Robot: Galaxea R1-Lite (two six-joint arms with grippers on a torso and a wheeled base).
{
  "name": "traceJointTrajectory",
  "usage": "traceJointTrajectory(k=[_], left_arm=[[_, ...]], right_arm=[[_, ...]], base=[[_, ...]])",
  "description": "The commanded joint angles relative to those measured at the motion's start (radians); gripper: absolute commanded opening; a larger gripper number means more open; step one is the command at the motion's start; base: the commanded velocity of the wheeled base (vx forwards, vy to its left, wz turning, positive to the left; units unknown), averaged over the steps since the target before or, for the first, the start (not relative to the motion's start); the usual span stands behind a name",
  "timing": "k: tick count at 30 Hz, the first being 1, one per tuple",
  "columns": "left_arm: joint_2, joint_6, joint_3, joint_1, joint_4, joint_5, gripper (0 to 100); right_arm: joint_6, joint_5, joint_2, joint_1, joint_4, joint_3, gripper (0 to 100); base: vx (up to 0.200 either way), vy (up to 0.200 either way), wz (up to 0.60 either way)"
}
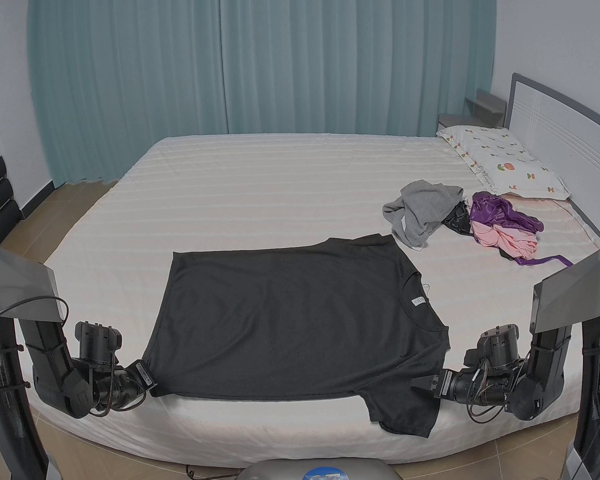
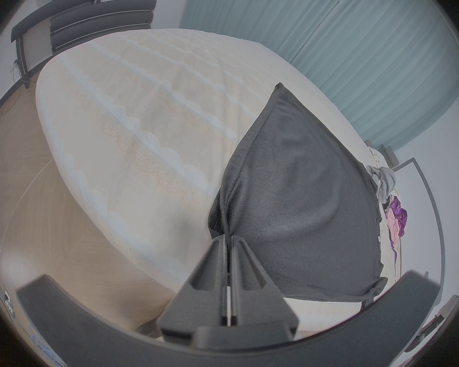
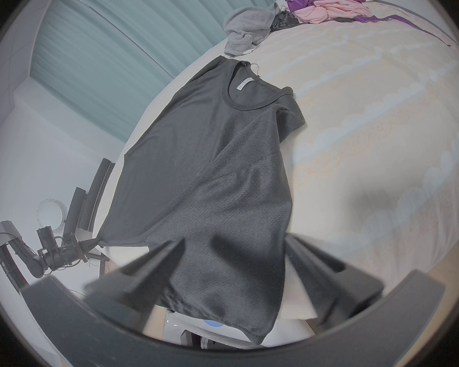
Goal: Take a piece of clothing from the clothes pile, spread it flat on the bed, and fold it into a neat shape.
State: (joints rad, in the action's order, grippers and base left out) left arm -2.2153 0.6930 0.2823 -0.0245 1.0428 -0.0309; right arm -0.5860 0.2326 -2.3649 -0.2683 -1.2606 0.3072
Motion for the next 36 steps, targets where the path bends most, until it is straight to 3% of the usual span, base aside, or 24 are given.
traceJointTrajectory(k=[1,9,21,36], left_arm=[[-0.001,0.000,-0.002,0.000,0.000,0.000,0],[0.002,-0.001,-0.003,0.000,0.000,0.000,0],[0.013,-0.018,-0.012,0.008,0.000,0.005,0],[0.040,-0.150,-0.091,0.021,0.000,0.006,0]], right_arm=[[-0.003,-0.009,-0.010,-0.003,-0.002,0.003,0],[-0.011,-0.006,0.058,0.040,-0.011,-0.062,0],[-0.009,0.096,0.151,0.116,-0.014,-0.189,0],[0.031,0.116,0.193,0.143,-0.052,-0.307,0]], base=[[0.000,0.000,0.00],[0.000,0.000,0.00],[0.000,0.000,0.00],[0.000,0.000,0.00]])
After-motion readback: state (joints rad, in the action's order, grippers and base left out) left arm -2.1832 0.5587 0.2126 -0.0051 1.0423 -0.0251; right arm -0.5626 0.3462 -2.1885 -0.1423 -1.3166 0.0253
